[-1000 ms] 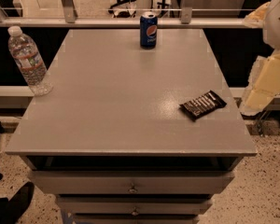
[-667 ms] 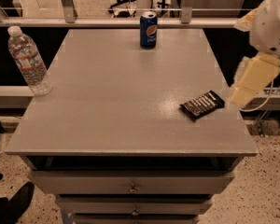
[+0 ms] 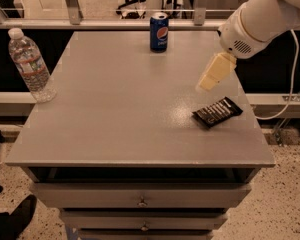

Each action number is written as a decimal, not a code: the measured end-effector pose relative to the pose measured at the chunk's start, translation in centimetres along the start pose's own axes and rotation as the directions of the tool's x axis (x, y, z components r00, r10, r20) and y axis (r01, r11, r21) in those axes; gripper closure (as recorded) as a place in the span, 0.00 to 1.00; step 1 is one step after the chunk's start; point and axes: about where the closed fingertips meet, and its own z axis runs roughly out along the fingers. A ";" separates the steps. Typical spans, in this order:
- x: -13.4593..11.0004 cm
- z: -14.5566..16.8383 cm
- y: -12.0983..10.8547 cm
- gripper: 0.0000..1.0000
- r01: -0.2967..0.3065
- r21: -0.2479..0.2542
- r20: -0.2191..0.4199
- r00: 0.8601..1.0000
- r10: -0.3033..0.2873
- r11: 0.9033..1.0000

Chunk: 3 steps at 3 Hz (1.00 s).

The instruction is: Move pepsi can near water bottle

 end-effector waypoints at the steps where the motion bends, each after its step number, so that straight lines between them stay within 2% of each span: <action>1: 0.0 0.1 0.0 0.00 -0.002 0.002 0.003 1.000 0.002 1.000; 2: -1.1 1.4 -1.0 0.00 -0.054 0.039 0.069 0.996 0.051 0.998; 3: -2.6 4.2 -4.0 0.00 -0.177 0.087 0.172 0.972 0.160 0.980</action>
Offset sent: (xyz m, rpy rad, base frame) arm 0.0432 0.0173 -0.0074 0.1749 -0.1145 -0.0926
